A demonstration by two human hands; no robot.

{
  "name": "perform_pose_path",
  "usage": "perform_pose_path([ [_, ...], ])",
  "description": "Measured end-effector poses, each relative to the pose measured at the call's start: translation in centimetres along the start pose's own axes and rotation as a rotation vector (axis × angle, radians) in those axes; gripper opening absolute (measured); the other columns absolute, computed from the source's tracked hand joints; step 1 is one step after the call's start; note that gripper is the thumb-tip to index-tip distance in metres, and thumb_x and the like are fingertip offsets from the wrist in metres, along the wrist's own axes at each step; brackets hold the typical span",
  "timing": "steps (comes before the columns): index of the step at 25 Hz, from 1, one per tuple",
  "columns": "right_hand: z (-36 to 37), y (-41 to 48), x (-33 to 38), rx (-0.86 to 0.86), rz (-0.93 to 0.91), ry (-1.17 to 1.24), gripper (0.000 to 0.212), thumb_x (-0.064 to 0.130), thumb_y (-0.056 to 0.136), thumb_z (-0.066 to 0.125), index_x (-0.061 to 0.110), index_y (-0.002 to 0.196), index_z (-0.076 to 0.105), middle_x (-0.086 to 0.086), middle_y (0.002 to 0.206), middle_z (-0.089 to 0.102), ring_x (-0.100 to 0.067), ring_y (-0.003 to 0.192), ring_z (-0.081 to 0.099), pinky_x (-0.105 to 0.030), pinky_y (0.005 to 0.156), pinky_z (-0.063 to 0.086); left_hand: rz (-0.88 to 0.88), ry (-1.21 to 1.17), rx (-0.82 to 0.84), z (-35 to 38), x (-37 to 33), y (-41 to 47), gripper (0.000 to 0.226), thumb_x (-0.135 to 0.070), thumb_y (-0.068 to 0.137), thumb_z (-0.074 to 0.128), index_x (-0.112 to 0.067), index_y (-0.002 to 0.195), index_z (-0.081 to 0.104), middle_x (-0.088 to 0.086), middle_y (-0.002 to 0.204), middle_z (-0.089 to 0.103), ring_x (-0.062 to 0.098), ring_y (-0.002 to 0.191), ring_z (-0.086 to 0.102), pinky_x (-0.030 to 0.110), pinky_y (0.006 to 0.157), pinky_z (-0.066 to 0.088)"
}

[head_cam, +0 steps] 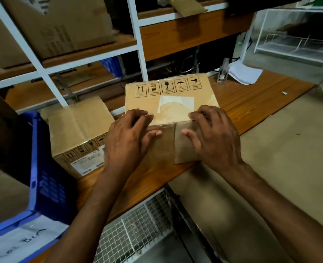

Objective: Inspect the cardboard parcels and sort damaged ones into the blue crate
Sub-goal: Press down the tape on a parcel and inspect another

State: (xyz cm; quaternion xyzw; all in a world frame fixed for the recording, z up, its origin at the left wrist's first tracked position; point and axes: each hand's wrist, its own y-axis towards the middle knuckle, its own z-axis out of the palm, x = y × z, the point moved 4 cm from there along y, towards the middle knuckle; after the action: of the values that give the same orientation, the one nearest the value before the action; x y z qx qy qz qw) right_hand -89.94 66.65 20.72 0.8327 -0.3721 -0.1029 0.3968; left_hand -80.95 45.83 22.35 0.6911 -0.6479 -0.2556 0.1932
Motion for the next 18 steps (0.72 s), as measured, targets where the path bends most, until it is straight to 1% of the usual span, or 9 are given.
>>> perform_pose_path([
  [2, -0.6, 1.8, -0.3, 0.087, 0.038, 0.009, 0.054, 0.058, 0.105, 0.042, 0.015, 0.130, 0.063, -0.010, 0.142, 0.053, -0.027, 0.133, 0.046, -0.037, 0.098, 0.047, -0.012, -0.037, -0.014, -1.1, 0.3, 1.9, 0.051, -0.060, 0.103, 0.046, -0.019, 0.121, 0.070, 0.006, 0.121, 0.064, 0.025, 0.105, 0.061, 0.032, 0.074, 0.045],
  [4, -0.7, 3.0, -0.7, 0.133, 0.072, 0.012, 0.057, 0.054, 0.108, 0.030, 0.014, 0.140, 0.056, -0.009, 0.151, 0.048, -0.027, 0.139, 0.041, -0.039, 0.104, 0.044, -0.035, -0.054, 0.009, -1.6, 1.6, 4.2, 0.052, -0.060, 0.103, 0.045, -0.020, 0.130, 0.065, 0.008, 0.128, 0.060, 0.026, 0.111, 0.060, 0.033, 0.074, 0.047],
  [5, -0.7, 3.3, -0.9, 0.161, 0.075, -0.019, 0.057, 0.051, 0.107, 0.029, 0.014, 0.144, 0.053, -0.010, 0.151, 0.049, -0.027, 0.138, 0.041, -0.040, 0.106, 0.044, -0.053, -0.063, 0.090, -1.2, 2.4, 5.3, 0.059, -0.062, 0.100, 0.048, -0.024, 0.145, 0.053, 0.010, 0.144, 0.051, 0.029, 0.127, 0.053, 0.041, 0.088, 0.051],
  [7, -0.7, 4.4, -1.4, 0.211, 0.086, -0.080, 0.062, 0.051, 0.099, 0.032, 0.015, 0.144, 0.055, -0.010, 0.148, 0.052, -0.027, 0.133, 0.044, -0.042, 0.104, 0.044, -0.085, -0.089, 0.356, -0.6, 3.7, 6.7, 0.085, -0.069, 0.094, 0.051, -0.029, 0.164, 0.021, 0.005, 0.169, 0.022, 0.031, 0.153, 0.025, 0.057, 0.118, 0.033],
  [10, -0.2, 6.8, -2.4, 0.377, 0.113, -0.060, 0.078, 0.060, 0.086, 0.028, 0.023, 0.154, 0.042, -0.010, 0.165, 0.031, -0.030, 0.149, 0.026, -0.049, 0.117, 0.031, -0.062, -0.070, 0.553, -0.6, 4.9, 7.8, 0.112, -0.086, 0.082, 0.051, -0.027, 0.166, 0.007, 0.001, 0.174, 0.003, 0.025, 0.160, 0.002, 0.060, 0.126, 0.013],
  [12, 0.4, 7.3, -2.8, 0.453, 0.130, -0.038, 0.082, 0.062, 0.087, 0.021, 0.026, 0.161, 0.029, -0.009, 0.171, 0.016, -0.028, 0.156, 0.018, -0.049, 0.124, 0.022, -0.048, -0.102, 0.592, -0.9, 4.7, 7.5, 0.120, -0.090, 0.077, 0.051, -0.026, 0.166, 0.004, -0.001, 0.174, -0.002, 0.025, 0.159, 0.005, 0.060, 0.126, 0.017],
  [14, 1.0, 7.4, -3.1, 0.468, 0.134, -0.026, 0.082, 0.063, 0.089, 0.018, 0.028, 0.162, 0.026, -0.008, 0.172, 0.015, -0.030, 0.154, 0.025, -0.050, 0.122, 0.029, -0.029, -0.068, 0.598, -1.0, 4.5, 7.7, 0.118, -0.090, 0.076, 0.048, -0.025, 0.166, 0.008, -0.003, 0.174, 0.000, 0.027, 0.157, 0.018, 0.057, 0.124, 0.026],
  [16, 1.5, 7.9, -3.7, 0.517, 0.112, -0.043, 0.081, 0.066, 0.089, 0.016, 0.031, 0.162, 0.025, -0.005, 0.172, 0.015, -0.030, 0.155, 0.022, -0.051, 0.122, 0.027, -0.027, -0.028, 0.587, -0.9, 4.6, 8.4, 0.117, -0.091, 0.075, 0.049, -0.026, 0.166, 0.014, -0.007, 0.174, 0.004, 0.026, 0.153, 0.029, 0.053, 0.119, 0.035],
  [18, 1.5, 8.2, -4.5, 0.535, 0.128, 0.106, 0.071, 0.064, 0.097, 0.029, 0.034, 0.162, 0.026, 0.001, 0.173, 0.011, -0.024, 0.157, 0.015, -0.043, 0.121, 0.022, -0.087, -0.202, 0.501, -0.6, 5.2, 7.8, 0.110, -0.088, 0.077, 0.055, -0.030, 0.165, 0.022, -0.012, 0.173, 0.008, 0.019, 0.151, 0.031, 0.045, 0.115, 0.041],
])
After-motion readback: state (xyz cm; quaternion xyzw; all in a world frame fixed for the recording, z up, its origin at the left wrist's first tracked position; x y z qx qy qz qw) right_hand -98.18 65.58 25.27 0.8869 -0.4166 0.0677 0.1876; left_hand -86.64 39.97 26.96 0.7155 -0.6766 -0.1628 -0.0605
